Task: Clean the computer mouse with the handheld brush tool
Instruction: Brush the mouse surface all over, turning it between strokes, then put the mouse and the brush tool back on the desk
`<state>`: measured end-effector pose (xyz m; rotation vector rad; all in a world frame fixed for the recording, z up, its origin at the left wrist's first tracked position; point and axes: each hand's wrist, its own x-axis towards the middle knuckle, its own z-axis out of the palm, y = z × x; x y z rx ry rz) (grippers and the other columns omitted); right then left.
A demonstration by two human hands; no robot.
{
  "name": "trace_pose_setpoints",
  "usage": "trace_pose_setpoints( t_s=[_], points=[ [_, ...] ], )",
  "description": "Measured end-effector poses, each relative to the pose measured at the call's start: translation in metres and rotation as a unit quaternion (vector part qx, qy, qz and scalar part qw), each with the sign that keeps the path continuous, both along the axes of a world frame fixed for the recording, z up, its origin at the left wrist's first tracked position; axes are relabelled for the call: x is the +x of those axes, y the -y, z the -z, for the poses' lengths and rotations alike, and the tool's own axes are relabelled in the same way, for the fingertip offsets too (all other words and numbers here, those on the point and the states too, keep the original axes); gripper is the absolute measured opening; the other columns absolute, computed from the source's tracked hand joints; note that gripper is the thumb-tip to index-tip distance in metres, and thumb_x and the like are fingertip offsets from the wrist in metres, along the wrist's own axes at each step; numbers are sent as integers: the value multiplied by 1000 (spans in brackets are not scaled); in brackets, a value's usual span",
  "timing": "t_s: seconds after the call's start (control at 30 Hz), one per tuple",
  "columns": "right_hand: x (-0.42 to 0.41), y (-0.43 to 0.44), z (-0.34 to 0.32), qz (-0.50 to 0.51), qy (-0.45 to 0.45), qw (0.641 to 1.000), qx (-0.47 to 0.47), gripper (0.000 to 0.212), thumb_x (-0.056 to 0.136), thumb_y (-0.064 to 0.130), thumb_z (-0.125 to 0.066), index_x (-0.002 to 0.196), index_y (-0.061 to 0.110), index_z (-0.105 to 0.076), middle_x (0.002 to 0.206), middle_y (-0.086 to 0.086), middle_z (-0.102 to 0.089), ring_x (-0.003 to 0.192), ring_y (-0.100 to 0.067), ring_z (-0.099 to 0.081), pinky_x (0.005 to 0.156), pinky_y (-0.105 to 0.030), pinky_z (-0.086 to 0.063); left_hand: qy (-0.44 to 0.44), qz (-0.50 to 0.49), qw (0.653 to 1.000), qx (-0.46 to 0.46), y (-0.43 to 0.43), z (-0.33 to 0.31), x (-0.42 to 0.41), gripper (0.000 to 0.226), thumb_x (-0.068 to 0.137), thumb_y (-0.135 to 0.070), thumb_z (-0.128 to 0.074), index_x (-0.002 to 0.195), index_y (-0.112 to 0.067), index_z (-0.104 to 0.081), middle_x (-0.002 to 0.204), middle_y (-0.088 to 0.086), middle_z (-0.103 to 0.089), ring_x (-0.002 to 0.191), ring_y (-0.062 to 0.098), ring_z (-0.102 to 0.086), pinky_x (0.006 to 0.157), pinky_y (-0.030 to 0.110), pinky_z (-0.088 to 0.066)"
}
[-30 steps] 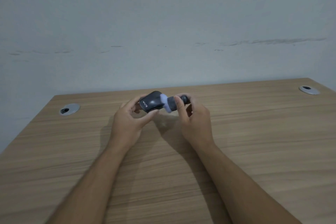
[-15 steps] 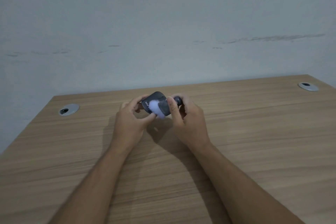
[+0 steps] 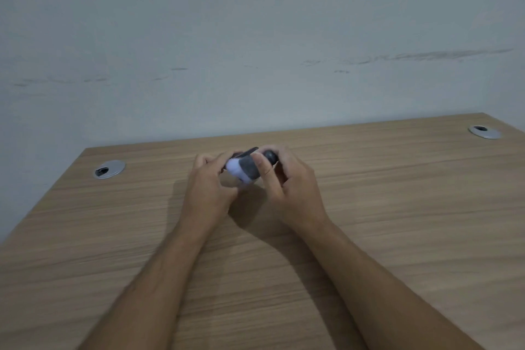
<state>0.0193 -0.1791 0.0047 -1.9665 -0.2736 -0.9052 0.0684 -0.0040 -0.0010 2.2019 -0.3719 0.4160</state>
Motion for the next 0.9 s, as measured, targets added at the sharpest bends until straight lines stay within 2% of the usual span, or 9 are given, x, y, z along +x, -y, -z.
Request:
trace_pose_setpoints(
  t_s=[0.07, 0.2, 0.3, 0.4, 0.5, 0.57, 0.7, 0.83, 0.9],
  points=[
    [1, -5, 3, -2, 1, 1000, -11, 12, 108, 25, -68, 110, 14, -74, 90, 10, -72, 76, -6, -65, 70, -18, -50, 3, -7, 1000, -1, -1, -1, 2, 83, 69, -4, -93, 143, -35, -73, 113, 1, -57, 109, 19, -58, 102, 43, -57],
    [9, 4, 8, 82, -24, 996, 12, 17, 108, 33, -67, 110, 17, -74, 88, 12, -68, 70, 1, -57, 68, -11, -42, 45, -9, 999, -11, -1, -1, -2, 69, 71, -26, -97, 137, -36, -77, 102, -20, -53, 111, 20, -62, 93, 28, -56],
    [12, 12, 8, 117, -32, 992, 37, 15, 109, 34, -66, 111, 21, -74, 91, 11, -70, 74, 4, -59, 72, -16, -43, 54, 9, 998, -18, 1, -3, -5, 63, 73, -32, -96, 134, -36, -78, 102, -28, -55, 111, 20, -60, 83, 44, -66],
    [6, 10, 2, 82, -14, 996, 36, 16, 108, 34, -66, 114, 22, -75, 100, 10, -73, 83, 4, -64, 77, -11, -44, 97, 5, 993, 60, 4, -1, -4, 54, 70, -43, -84, 121, -28, -79, 97, -21, -70, 102, 18, -52, 91, 53, -54],
    [-1, 0, -4, 18, 25, 999, -9, 20, 107, 30, -66, 117, 16, -75, 105, 8, -74, 85, 13, -60, 78, -7, -43, 117, -30, 985, 120, 4, 3, 4, 39, 66, -26, -92, 102, -20, -77, 94, -9, -74, 101, 26, -56, 85, 43, -40],
    [-2, -3, -1, 4, 35, 999, -33, 17, 107, 26, -68, 115, 13, -75, 100, 12, -71, 79, 15, -56, 75, -8, -42, 106, -49, 987, 114, 3, 3, 5, 43, 66, -20, -90, 108, -20, -79, 95, -8, -74, 102, 25, -56, 84, 42, -38],
    [6, 6, 6, 56, 4, 998, -21, 18, 108, 33, -67, 110, 16, -73, 90, 14, -65, 71, 11, -55, 68, -9, -40, 92, -49, 994, 32, 1, -7, -7, 61, 71, -45, -84, 130, -28, -80, 98, -23, -66, 103, 22, -60, 91, 46, -55],
    [15, 20, 13, 114, -41, 992, 37, 12, 108, 35, -66, 107, 25, -74, 86, 14, -68, 72, 4, -59, 69, -16, -41, 13, -22, 998, -59, -3, -11, -13, 58, 81, -34, -95, 133, -47, -74, 115, -18, -60, 108, -9, -64, 95, 6, -47],
    [18, 25, 14, 122, -56, 989, 62, 12, 108, 35, -66, 108, 28, -74, 88, 14, -71, 73, -1, -62, 70, -18, -43, -13, 13, 998, -63, -3, -12, -14, 60, 82, -32, -96, 135, -49, -73, 125, -9, -66, 112, -18, -61, 91, -3, -42]
  ],
)
